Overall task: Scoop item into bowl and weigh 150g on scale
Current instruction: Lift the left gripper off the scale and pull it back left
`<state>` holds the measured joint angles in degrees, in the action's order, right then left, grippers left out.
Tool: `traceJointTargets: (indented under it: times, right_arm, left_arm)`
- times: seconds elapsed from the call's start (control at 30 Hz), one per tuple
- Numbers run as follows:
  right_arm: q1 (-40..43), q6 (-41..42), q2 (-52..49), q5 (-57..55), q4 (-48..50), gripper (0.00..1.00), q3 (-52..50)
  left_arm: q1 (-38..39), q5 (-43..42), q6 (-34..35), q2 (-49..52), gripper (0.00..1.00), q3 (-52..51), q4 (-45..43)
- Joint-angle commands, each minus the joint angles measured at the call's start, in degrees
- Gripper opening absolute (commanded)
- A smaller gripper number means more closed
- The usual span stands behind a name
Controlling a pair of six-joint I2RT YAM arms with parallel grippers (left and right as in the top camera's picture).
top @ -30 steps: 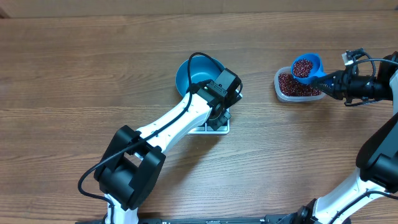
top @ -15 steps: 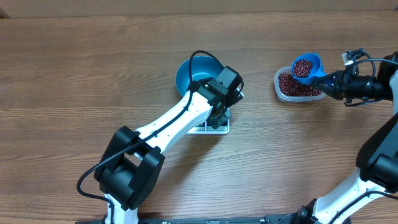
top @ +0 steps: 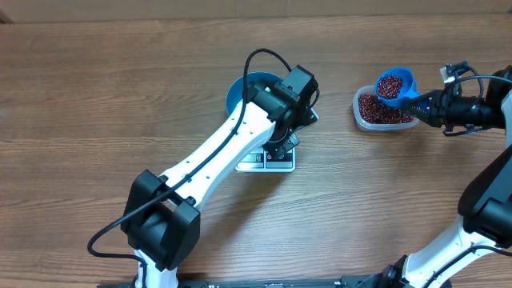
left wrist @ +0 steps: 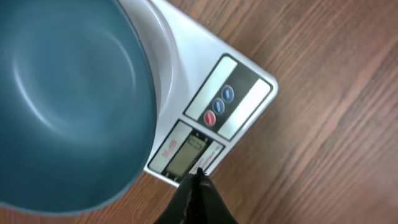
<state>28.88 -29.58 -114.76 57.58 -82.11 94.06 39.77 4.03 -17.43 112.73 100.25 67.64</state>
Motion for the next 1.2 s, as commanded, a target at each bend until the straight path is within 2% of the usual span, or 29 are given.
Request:
traceJointTargets:
  times: [0.0,0.07,0.2,0.27,0.4,0.5,0.6,0.8,0.93,0.97,1.03,1.07,1.17]
  right_arm:
    - [0.11,-0.24,-0.2,0.96,0.61,0.04,-0.31]
    - [0.11,-0.24,-0.2,0.96,0.66,0.04,-0.31]
    - [0.11,-0.24,-0.2,0.96,0.9,0.04,-0.31]
    - [0.11,-0.24,-0.2,0.96,1.03,0.04,-0.31]
    - [0.11,-0.26,-0.2,0.96,1.03,0.04,-0.31]
    - [0.11,-0.26,-0.2,0.96,1.03,0.04,-0.31]
    - [0.11,-0.28,-0.2,0.96,1.07,0.04,-0.31]
    - [0.11,-0.46,-0.2,0.94,1.22,0.04,-0.31]
    - [0.13,-0.48,-0.2,0.94,1.33,0.04,-0.31]
    - [0.13,-0.48,-0.2,0.92,1.4,0.04,-0.31]
    - [0.13,-0.5,-0.2,0.92,0.39,0.04,-0.31]
    - [0.11,-0.5,-0.2,0.94,0.2,0.04,-0.31]
    - [0.11,-0.48,-0.2,0.94,-0.13,0.04,-0.31]
  left_arm:
    - [0.35,-1.55,-2.27,-5.25,0.04,3.04,2.97]
    - [0.07,-1.53,-2.25,-10.27,0.04,3.04,2.78]
    - [-3.74,-1.57,4.07,-21.84,0.04,3.04,3.08]
    - [-4.85,-1.77,4.59,-24.13,0.04,3.04,4.39]
    - [-4.87,-5.27,2.78,-24.85,0.04,2.99,13.11]
    - [-4.87,-6.19,2.82,-24.85,0.04,2.97,15.5]
    - [-4.94,-5.75,2.67,-24.7,0.04,2.05,15.69]
    - [-4.94,-6.56,2.95,-24.68,0.04,-10.73,10.49]
    - [-4.94,-6.58,3.3,-24.68,0.04,-13.79,9.4]
    - [-4.94,-6.6,3.32,-24.7,0.06,-13.79,9.25]
    - [-4.92,-6.62,4.17,-24.74,0.41,-13.79,9.14]
    - [-4.92,-6.58,4.15,-24.74,0.49,-13.79,8.9]
    - [-5.05,-4.79,4.13,-24.74,0.65,-13.79,8.0]
